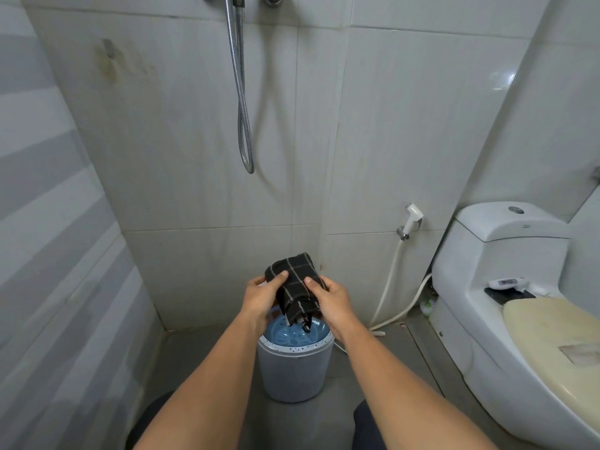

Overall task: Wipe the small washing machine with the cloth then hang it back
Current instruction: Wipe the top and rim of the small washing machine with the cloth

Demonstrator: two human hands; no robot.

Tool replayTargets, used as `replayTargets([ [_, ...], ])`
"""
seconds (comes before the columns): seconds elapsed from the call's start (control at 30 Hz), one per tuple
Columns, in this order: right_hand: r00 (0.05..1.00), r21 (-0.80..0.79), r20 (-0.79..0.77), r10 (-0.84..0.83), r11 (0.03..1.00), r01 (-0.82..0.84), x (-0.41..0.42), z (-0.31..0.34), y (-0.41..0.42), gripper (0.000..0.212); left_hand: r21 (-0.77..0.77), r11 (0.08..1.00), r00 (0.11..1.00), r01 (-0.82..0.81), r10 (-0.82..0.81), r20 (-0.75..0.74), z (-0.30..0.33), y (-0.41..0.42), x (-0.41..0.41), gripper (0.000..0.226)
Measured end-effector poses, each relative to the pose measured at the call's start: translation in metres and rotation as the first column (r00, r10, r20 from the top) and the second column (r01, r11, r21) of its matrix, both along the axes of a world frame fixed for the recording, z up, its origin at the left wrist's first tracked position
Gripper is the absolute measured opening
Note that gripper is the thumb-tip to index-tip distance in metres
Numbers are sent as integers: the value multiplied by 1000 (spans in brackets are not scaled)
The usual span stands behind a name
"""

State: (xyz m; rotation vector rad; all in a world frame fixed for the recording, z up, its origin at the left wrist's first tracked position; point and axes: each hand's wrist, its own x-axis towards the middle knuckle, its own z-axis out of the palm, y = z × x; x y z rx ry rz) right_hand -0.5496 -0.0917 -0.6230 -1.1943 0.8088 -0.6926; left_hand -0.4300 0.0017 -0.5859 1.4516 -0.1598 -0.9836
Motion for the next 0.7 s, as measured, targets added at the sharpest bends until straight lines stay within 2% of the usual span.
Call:
replayTargets([
  [0.07, 998, -20, 8, -68, 997, 69, 3, -1, 1, 15, 17, 1000, 999, 1, -2, 50, -2, 1, -6, 58],
  [0.13, 996, -12, 11, -84, 996, 84, 5, -2, 1, 16, -19, 1000, 999, -16, 16, 31, -7, 0, -7, 55],
  [0.33, 991, 159, -128, 48, 987, -27, 5, 4, 2, 27, -136, 991, 1000, -8, 5, -25, -13, -2, 0, 36],
  [0.5, 967, 146, -217, 132, 984, -102, 10, 3, 3, 39, -54, 990, 987, 132, -126, 95, -14, 4, 0, 30],
  [0.7, 974, 164, -157, 165, 977, -139, 21, -10, 2, 36, -53, 970, 966, 236, -229, 119, -31, 6, 14, 35],
])
